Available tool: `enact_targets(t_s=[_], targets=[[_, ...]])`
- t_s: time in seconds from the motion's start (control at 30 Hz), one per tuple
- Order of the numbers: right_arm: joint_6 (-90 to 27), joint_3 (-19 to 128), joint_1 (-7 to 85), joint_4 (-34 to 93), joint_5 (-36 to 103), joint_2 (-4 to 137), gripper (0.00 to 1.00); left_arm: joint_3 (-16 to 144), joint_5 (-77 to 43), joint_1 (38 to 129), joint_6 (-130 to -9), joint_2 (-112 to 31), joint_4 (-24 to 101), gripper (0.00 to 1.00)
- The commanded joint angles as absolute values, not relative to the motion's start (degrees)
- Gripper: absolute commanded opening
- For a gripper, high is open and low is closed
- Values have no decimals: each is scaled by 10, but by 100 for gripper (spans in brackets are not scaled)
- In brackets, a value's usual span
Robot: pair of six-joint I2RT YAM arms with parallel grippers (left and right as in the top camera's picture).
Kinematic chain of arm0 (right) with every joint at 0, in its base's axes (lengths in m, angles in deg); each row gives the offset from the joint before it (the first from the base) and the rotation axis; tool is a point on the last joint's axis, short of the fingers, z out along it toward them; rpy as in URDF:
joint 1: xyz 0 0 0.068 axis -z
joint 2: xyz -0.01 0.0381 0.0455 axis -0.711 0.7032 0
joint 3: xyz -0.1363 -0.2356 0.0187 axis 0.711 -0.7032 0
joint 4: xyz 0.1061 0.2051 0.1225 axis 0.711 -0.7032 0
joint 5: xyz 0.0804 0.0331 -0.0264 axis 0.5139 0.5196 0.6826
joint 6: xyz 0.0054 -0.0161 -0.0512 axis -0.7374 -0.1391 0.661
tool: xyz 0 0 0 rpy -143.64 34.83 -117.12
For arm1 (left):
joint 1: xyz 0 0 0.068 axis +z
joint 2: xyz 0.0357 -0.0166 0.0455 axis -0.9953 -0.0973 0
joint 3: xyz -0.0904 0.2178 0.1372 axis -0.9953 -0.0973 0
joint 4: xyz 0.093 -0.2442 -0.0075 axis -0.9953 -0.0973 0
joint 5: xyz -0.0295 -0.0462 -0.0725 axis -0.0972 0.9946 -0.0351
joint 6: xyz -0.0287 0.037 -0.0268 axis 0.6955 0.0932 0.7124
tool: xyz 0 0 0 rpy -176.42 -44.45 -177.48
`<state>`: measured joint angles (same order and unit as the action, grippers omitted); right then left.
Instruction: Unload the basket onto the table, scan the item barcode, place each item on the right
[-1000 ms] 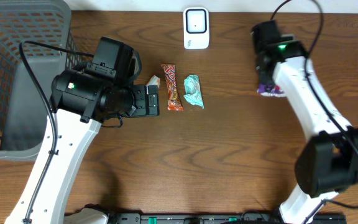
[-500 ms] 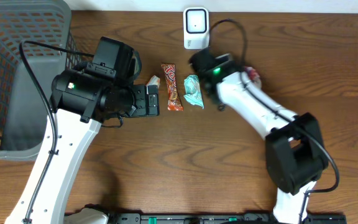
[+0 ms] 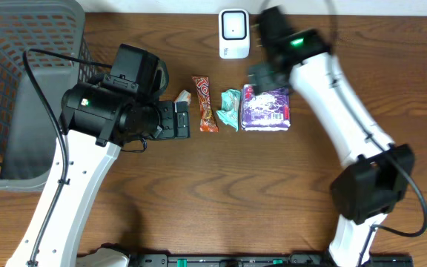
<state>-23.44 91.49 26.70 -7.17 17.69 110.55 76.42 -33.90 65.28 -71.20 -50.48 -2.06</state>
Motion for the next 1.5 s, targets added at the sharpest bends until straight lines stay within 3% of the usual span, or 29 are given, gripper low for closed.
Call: enact_targets(t_s=[0.0, 0.13, 0.33, 0.53, 0.6, 0.67, 0.77, 0.8, 0.83, 0.97, 1.13, 1.3, 1.47], targets=[[-133, 893, 344, -77, 376, 1108, 99, 766, -336, 655, -716, -503, -23, 98], [-81, 832, 417, -50, 520, 1115, 99, 766, -336, 655, -716, -503, -23, 98], [-108, 703, 491, 127, 699, 1142, 97, 766, -336, 655, -716, -503, -23, 98], [-148, 638, 490, 248, 751, 1206, 95, 766, -336, 655, -716, -503, -23, 98], [-148, 638, 482, 257, 768, 1229, 88, 766, -336, 655, -716, -503, -23, 98], [-148, 638, 476, 262, 774, 1245, 74, 766, -336, 655, -716, -503, -23, 98], [-156, 641, 475, 255, 759, 1242, 35, 766, -336, 655, -716, -503, -23, 98], [-161, 644, 475, 248, 746, 1236, 24, 766, -336, 655, -716, -503, -23, 98], [-169, 649, 476, 237, 720, 1227, 20, 766, -336, 655, -716, -503, -23, 98], [-182, 674, 473, 185, 572, 1162, 15, 766, -336, 655, -716, -503, -23, 98], [-295, 708, 454, 111, 241, 1059, 2, 766, -336, 655, -716, -503, -23, 98], [-379, 709, 409, 55, -77, 999, 1, 766, -336, 655, -716, -503, -23, 98], [-382, 699, 376, 54, -139, 1021, 2, 766, -336, 655, -716, -503, -23, 98]])
